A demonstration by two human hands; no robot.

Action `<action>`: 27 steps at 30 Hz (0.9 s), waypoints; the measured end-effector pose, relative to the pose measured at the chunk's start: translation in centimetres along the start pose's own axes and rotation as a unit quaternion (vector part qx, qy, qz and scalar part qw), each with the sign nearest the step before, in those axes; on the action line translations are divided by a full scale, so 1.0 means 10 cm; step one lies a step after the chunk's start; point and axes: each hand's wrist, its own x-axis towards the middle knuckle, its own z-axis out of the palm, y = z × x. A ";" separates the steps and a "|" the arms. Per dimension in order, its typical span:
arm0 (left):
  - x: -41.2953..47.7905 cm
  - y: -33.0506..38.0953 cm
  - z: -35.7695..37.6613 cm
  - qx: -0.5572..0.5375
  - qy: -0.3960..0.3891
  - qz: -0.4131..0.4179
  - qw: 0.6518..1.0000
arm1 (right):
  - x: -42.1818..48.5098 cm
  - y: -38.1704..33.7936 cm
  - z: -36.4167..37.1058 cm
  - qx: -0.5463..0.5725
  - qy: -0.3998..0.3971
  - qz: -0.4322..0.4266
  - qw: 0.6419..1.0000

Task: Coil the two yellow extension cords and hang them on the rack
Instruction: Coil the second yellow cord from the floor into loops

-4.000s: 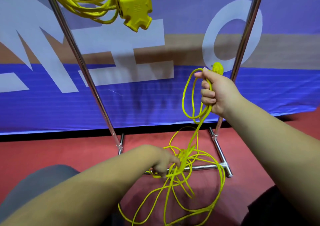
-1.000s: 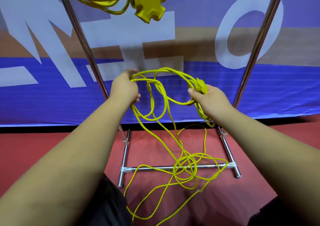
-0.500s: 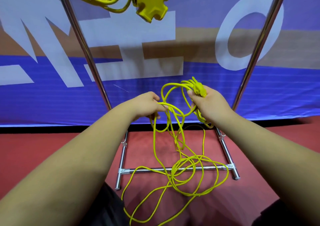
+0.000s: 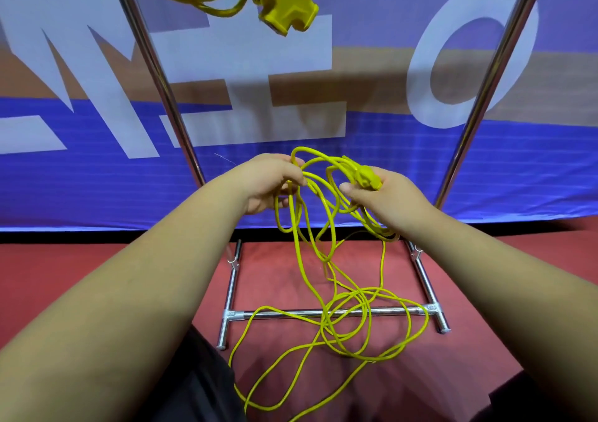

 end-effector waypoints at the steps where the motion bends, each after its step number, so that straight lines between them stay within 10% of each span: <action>1: 0.00 0.00 0.00 -0.011 -0.002 0.005 1.000 | -0.02 -0.02 -0.01 0.023 -0.027 0.000 0.999; 11: -0.06 0.00 -0.06 -0.022 0.051 0.048 0.997 | 0.01 0.03 0.01 0.284 -0.091 0.099 0.949; 27: -0.19 0.06 0.18 -0.069 -0.136 0.104 0.983 | 0.00 0.09 0.07 0.227 0.021 0.128 0.965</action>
